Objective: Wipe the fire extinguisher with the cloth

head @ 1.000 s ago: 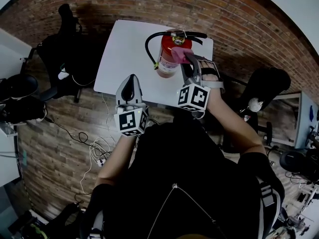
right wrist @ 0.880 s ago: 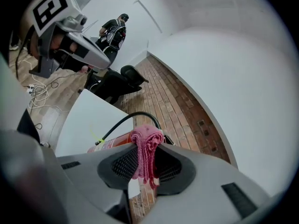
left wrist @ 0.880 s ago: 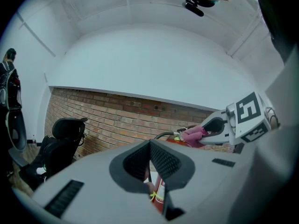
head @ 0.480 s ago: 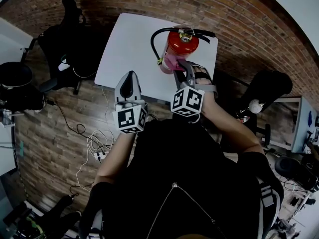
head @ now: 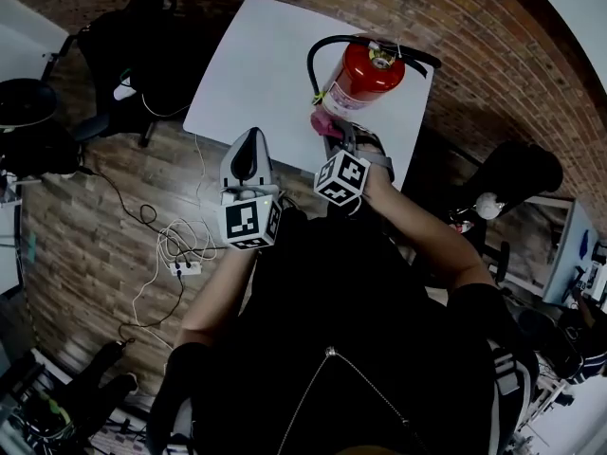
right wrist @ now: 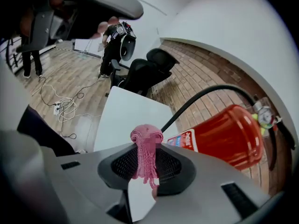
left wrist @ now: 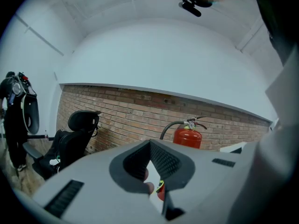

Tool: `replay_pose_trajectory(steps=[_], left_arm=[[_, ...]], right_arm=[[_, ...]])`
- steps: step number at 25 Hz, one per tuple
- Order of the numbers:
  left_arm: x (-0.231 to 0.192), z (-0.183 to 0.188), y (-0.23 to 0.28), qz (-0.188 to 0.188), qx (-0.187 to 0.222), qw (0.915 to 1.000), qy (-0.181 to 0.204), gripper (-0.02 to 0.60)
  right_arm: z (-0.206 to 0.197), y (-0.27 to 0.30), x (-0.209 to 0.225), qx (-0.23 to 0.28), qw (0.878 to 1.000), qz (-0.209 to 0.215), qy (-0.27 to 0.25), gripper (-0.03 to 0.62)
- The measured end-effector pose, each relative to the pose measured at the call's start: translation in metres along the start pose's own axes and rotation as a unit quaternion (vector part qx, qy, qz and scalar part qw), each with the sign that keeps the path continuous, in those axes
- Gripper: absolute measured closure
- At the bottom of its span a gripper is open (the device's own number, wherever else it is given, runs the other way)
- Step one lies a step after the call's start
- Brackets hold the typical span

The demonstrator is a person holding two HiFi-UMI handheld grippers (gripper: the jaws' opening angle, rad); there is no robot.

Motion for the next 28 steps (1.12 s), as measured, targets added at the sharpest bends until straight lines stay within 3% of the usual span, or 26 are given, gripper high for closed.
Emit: replay_pose_trajectory(steps=[13, 28], left_arm=[[-0.021, -0.025, -0.016, 0.037, -0.029, 0.9989, -0.005, 0.571], [-0.040, -0.033, -0.007, 0.067, -0.033, 0.9972, 0.002, 0.571]], right_arm=[[-0.041, 0.126, -0.051, -0.117, 0.993, 0.019, 0.005, 0.490], [-0.060, 0.192, -0.078, -0.170, 0.985, 0.009, 0.021, 0.490]])
Point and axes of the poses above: the fingertips, and each gripper's own axes: y forward along the fingers, x to its right, z out of its top, the point moved 6 cm from there along -y, backward along the fingers, and after that the axes turned 4 degrees about y, right-handed, at the moved point
